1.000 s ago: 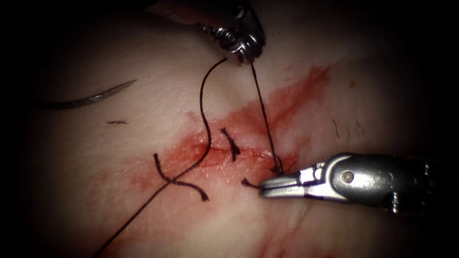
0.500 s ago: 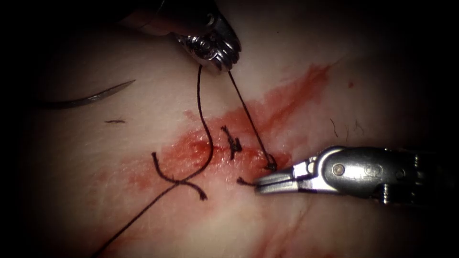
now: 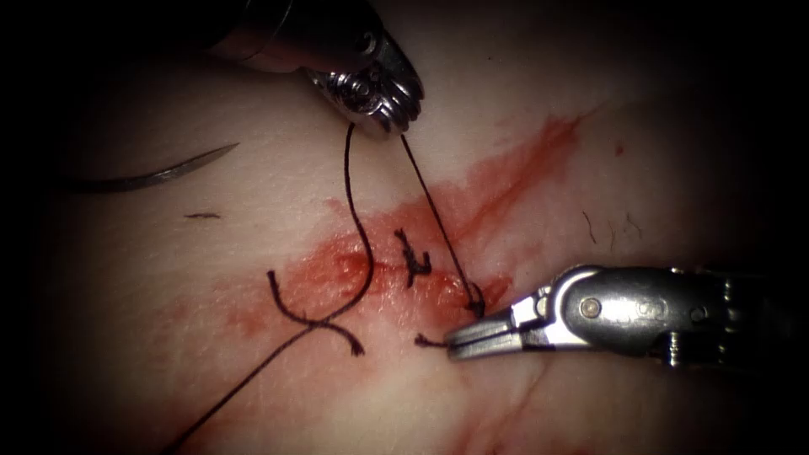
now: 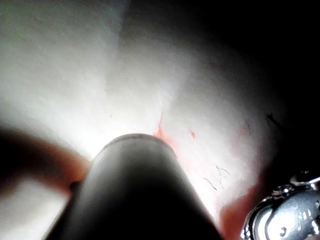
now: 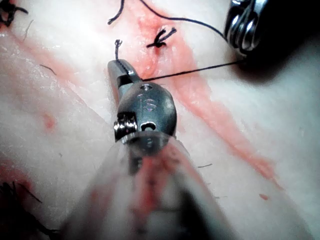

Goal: Wound Closure

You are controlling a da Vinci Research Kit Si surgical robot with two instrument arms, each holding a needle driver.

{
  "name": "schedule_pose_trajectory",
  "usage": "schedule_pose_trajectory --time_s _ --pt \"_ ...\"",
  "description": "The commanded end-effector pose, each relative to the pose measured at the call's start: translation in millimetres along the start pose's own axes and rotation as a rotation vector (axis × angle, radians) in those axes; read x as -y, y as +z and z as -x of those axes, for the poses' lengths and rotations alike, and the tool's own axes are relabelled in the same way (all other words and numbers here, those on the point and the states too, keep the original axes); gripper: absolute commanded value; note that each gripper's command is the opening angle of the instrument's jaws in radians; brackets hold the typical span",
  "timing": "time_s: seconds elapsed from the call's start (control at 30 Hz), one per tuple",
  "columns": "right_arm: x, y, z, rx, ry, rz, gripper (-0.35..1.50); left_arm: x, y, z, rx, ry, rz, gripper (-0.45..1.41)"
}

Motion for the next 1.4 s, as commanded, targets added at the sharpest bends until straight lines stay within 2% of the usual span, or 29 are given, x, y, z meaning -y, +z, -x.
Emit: schedule_pose_trajectory --time_s 0.03,1.03,1.3,1.4 --pt "-0.5 0.6 -0.1 -0.002 0.002 0.002 -0.35 -0.3 0.2 -0.6 -0.001 0.000 0.000 -0.45" --pt "0.2 1.0 -0.4 0.017 0.000 -0.030 -0.35 0.5 -0.3 -0.7 -0.003 -0.024 -0.017 -0.45" --pt "0.7 1.6 -0.1 0.015 -0.003 -0.098 -0.35 0.9 -0.6 -0.8 -0.002 -0.036 -0.027 -0.45" --pt "0.4 1.1 -0.4 0.023 -0.006 -0.049 -0.35 0.8 -0.6 -0.8 -0.017 -0.014 -0.015 -0.45"
